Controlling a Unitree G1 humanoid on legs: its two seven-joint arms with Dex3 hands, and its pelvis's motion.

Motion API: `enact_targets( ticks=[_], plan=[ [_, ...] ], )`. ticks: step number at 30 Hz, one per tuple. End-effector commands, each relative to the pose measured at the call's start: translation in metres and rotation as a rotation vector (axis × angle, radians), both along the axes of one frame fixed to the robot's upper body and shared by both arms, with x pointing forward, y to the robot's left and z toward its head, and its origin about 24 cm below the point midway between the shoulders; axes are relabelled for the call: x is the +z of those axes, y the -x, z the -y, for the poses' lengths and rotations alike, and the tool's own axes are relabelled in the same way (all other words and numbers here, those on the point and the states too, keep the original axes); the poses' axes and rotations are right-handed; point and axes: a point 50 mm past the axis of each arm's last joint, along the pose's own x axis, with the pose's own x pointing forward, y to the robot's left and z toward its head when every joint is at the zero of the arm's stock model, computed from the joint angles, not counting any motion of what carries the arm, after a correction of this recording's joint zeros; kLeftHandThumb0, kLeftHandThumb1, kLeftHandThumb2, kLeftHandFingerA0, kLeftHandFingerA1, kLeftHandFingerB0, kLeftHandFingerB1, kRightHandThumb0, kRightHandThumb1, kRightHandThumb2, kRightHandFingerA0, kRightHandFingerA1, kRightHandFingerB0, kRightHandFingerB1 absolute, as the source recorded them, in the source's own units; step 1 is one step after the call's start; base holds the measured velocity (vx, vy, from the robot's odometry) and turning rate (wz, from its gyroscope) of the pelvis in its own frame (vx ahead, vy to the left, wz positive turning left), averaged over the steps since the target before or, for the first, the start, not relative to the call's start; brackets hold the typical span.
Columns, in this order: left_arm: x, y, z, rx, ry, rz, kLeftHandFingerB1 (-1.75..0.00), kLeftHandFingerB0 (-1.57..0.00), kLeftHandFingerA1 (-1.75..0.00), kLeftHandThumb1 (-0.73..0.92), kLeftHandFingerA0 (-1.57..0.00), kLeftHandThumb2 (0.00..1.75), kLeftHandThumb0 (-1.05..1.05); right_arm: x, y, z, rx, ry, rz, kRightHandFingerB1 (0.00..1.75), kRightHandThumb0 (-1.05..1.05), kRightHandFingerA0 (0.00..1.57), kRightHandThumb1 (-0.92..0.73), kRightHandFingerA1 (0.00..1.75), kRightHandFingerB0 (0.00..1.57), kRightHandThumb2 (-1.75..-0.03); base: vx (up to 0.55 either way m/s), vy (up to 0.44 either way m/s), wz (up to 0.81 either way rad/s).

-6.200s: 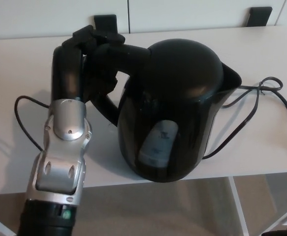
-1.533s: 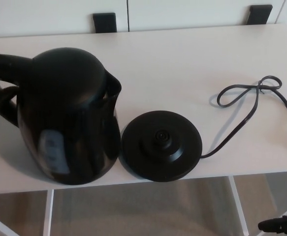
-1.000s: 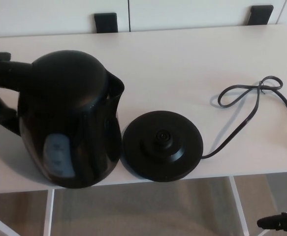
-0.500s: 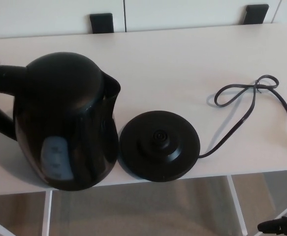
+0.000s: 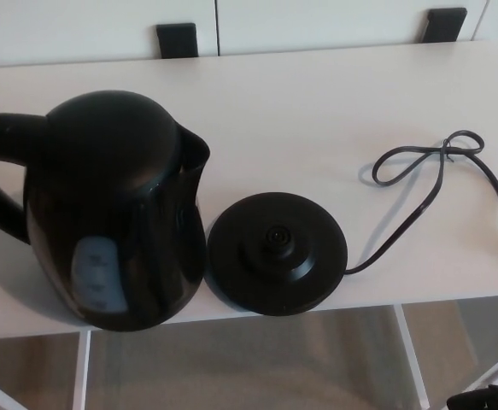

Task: The robot walk towards a table in front and uses its left hand to pick up the pot from the base and places it on the table

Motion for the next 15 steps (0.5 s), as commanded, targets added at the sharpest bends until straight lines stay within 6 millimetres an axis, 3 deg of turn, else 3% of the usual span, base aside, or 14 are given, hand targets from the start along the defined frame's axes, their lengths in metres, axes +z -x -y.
enact_targets(
  ticks=[1, 8, 11, 12, 13, 14, 15],
  plan=[
    [0.010, 0.027, -0.026, 0.048, 0.035, 0.043, 0.00, 0.00, 0.00, 0.36, 0.00, 0.67, -0.64, -0.002, 0.009, 0.006, 0.001, 0.014, -0.039, 0.69, -0.65, 0.86, -0.39, 0.73, 0.66, -0.62, 0.00, 0.000, 0.00],
    [-0.005, 0.070, -0.048, 0.108, 0.051, 0.003, 0.00, 0.00, 0.00, 0.40, 0.00, 0.71, -0.65, -0.005, 0.014, 0.006, 0.020, 0.033, -0.062, 0.67, -0.63, 0.82, -0.39, 0.72, 0.63, -0.63, 0.00, 0.000, 0.00],
    [-0.035, 0.106, -0.057, 0.179, 0.085, -0.006, 0.00, 0.00, 0.00, 0.40, 0.00, 0.70, -0.64, -0.006, 0.018, 0.008, 0.008, 0.042, -0.063, 0.66, -0.65, 0.76, -0.40, 0.72, 0.61, -0.63, 0.00, 0.000, 0.00],
    [-0.039, 0.109, -0.057, 0.187, 0.090, -0.005, 0.00, 0.00, 0.00, 0.40, 0.00, 0.70, -0.64, -0.006, 0.018, 0.008, 0.007, 0.045, -0.062, 0.66, -0.65, 0.76, -0.40, 0.72, 0.61, -0.63, 0.00, 0.000, 0.00],
    [-0.061, 0.129, -0.059, 0.265, 0.119, -0.020, -0.02, 0.00, 0.00, 0.38, 0.00, 0.69, -0.59, -0.007, 0.021, 0.007, -0.020, 0.036, -0.050, 0.71, -0.65, 0.70, -0.29, 0.79, 0.57, -0.84, 0.00, 0.000, 0.00],
    [-0.079, 0.145, -0.059, 0.332, 0.149, -0.028, -0.08, 0.00, -0.03, 0.36, 0.00, 0.68, -0.53, -0.009, 0.024, 0.006, -0.042, 0.030, -0.044, 0.68, -0.64, 0.70, -0.42, 0.81, 0.57, -0.64, 0.00, 0.000, 0.00],
    [-0.103, 0.166, -0.057, 0.423, 0.195, -0.043, -0.20, 0.00, -0.21, 0.32, 0.00, 0.71, -0.46, -0.011, 0.028, 0.005, -0.061, 0.027, -0.040, 0.70, -0.70, 0.63, -0.44, 0.87, 0.52, -0.63, 0.00, 0.000, 0.00]
  ],
)
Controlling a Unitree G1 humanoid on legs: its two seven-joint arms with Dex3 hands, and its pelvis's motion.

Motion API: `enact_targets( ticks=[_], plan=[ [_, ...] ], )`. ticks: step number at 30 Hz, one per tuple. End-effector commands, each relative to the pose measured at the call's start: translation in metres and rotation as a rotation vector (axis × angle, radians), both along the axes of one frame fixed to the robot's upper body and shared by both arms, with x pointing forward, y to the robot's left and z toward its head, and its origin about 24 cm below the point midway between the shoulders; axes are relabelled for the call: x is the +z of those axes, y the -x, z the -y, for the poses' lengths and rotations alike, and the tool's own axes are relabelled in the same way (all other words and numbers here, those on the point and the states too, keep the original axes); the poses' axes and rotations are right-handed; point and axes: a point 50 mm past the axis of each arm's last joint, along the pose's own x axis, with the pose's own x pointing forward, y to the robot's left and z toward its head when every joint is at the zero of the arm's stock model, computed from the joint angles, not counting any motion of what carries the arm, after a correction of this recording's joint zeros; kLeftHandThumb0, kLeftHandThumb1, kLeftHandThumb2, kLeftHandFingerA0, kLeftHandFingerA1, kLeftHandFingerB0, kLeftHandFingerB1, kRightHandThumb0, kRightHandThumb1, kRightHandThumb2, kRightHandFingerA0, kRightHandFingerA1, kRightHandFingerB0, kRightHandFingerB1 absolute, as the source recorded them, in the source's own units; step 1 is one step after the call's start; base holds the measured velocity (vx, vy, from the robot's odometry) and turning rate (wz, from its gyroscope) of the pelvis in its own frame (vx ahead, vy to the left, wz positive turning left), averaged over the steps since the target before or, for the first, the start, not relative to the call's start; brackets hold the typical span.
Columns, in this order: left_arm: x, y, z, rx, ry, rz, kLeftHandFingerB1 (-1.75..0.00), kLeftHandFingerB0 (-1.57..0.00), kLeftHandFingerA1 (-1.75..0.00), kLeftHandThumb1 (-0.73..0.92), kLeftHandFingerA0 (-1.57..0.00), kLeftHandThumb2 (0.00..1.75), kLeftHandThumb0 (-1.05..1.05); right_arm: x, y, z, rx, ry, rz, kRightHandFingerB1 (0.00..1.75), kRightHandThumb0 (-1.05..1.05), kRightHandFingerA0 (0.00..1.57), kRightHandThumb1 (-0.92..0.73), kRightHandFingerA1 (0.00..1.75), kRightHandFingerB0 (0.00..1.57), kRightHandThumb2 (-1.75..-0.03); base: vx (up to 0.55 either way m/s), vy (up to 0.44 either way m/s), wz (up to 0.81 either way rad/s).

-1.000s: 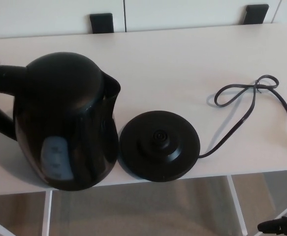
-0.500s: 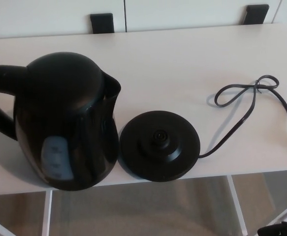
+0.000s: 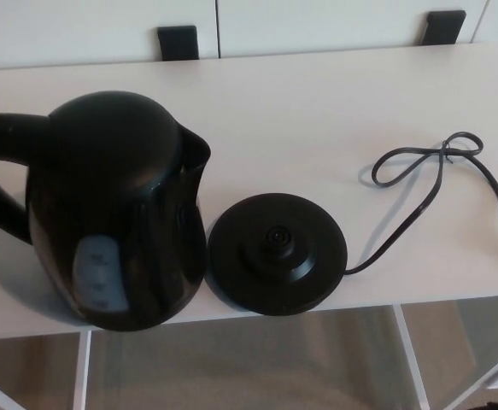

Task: The robot walk towards a table in front and uses its left hand to pick up the pot from the base and places it on the table

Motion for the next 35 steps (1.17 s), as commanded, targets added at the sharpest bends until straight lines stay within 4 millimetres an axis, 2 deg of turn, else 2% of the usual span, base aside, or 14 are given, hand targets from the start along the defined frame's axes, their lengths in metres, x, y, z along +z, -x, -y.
enact_targets(
  ticks=[1, 8, 10, 13, 14, 16, 17, 19, 21, 22, 24, 28, 30, 35],
  plan=[
    [-0.082, 0.084, 0.003, 0.288, 0.132, 0.002, -0.20, 0.00, -0.21, 0.32, 0.00, 0.71, -0.46, -0.005, 0.019, 0.004, -0.081, 0.020, 0.014, 0.70, -0.70, 0.63, -0.44, 0.87, 0.52, -0.63, 0.00, 0.000, 0.00],
    [-0.152, 0.147, 0.029, 0.532, 0.210, -0.138, -0.21, -0.05, -0.30, 0.48, -0.08, 0.57, -0.48, -0.010, 0.035, 0.008, -0.172, 0.039, 0.005, 0.74, -0.80, 0.50, -0.34, 0.88, 0.45, -0.89, 0.00, 0.000, 0.00],
    [-0.172, 0.154, 0.045, 0.518, 0.185, -0.234, -0.27, -0.02, -0.41, 0.37, -0.01, 0.75, -0.48, -0.010, 0.035, 0.009, -0.171, 0.068, 0.001, 0.74, -0.81, 0.36, -0.55, 0.92, 0.32, -0.61, 0.00, 0.000, 0.00],
    [-0.187, 0.150, 0.061, 0.426, 0.186, -0.291, -0.21, -0.06, -0.30, 0.49, -0.08, 0.57, -0.50, -0.010, 0.035, 0.010, -0.157, 0.095, -0.006, 0.74, -0.86, 0.25, -0.59, 0.90, 0.22, -0.61, 0.00, 0.000, 0.00],
    [-0.193, 0.144, 0.072, 0.373, 0.198, -0.319, -0.25, -0.04, -0.30, 0.36, -0.02, 0.73, -0.52, -0.011, 0.036, 0.010, -0.155, 0.101, -0.005, 0.69, -0.86, 0.29, -0.45, 0.80, 0.19, -1.00, 0.00, 0.000, 0.00],
    [-0.200, 0.138, 0.084, 0.322, 0.202, -0.339, -0.25, -0.04, -0.31, 0.36, -0.02, 0.73, -0.52, -0.012, 0.038, 0.008, -0.158, 0.098, -0.009, 0.69, -0.86, 0.29, -0.45, 0.80, 0.16, -1.01, 0.00, 0.000, 0.00],
    [-0.202, 0.137, 0.088, 0.308, 0.203, -0.346, -0.23, -0.04, -0.29, 0.37, -0.02, 0.74, -0.53, -0.013, 0.039, 0.008, -0.159, 0.097, -0.012, 0.81, -0.92, 0.17, -0.62, 0.95, 0.14, -0.59, 0.00, 0.000, 0.00],
    [-0.207, 0.131, 0.097, 0.270, 0.212, -0.361, -0.17, -0.04, -0.26, 0.40, -0.03, 0.77, -0.59, -0.014, 0.041, 0.007, -0.161, 0.099, -0.018, 0.72, -0.94, 0.24, -0.45, 0.83, 0.15, -0.94, 0.00, 0.000, 0.00],
    [-0.218, 0.120, 0.115, 0.222, 0.224, -0.387, -0.15, -0.06, -0.25, 0.40, -0.05, 0.77, -0.62, -0.015, 0.043, 0.007, -0.165, 0.098, -0.026, 0.82, -0.94, 0.14, -0.63, 0.98, 0.07, -0.60, 0.00, 0.000, 0.00],
    [-0.222, 0.116, 0.121, 0.208, 0.227, -0.395, -0.16, -0.03, -0.25, 0.41, -0.03, 0.78, -0.61, -0.015, 0.043, 0.007, -0.168, 0.094, -0.029, 0.70, -0.93, 0.21, -0.45, 0.80, 0.12, -0.95, 0.00, 0.000, 0.00],
    [-0.229, 0.110, 0.134, 0.188, 0.233, -0.401, -0.19, -0.02, -0.28, 0.40, -0.02, 0.77, -0.57, -0.016, 0.044, 0.007, -0.164, 0.093, -0.032, 0.70, -0.93, 0.22, -0.45, 0.80, 0.13, -0.95, 0.00, 0.000, 0.00],
    [-0.235, 0.106, 0.149, 0.136, 0.212, -0.403, -0.20, -0.02, -0.25, 0.56, -0.05, 0.58, -0.57, -0.017, 0.044, 0.006, -0.161, 0.097, -0.038, 0.70, -0.92, 0.22, -0.44, 0.80, 0.13, -0.94, 0.00, 0.000, 0.00],
    [-0.240, 0.105, 0.157, 0.132, 0.230, -0.410, -0.21, -0.01, -0.25, 0.55, -0.04, 0.56, -0.58, -0.017, 0.044, 0.006, -0.151, 0.103, -0.043, 0.77, -0.92, 0.16, -0.61, 0.94, 0.08, -0.59, 0.00, 0.000, 0.00],
    [-0.244, 0.098, 0.171, 0.127, 0.293, -0.401, -0.19, -0.02, -0.23, 0.41, -0.01, 0.78, -0.59, -0.016, 0.041, 0.004, -0.139, 0.103, -0.031, 0.78, -0.90, 0.16, -0.61, 0.96, 0.09, -0.59, 0.00, 0.000, 0.00]
  ],
)
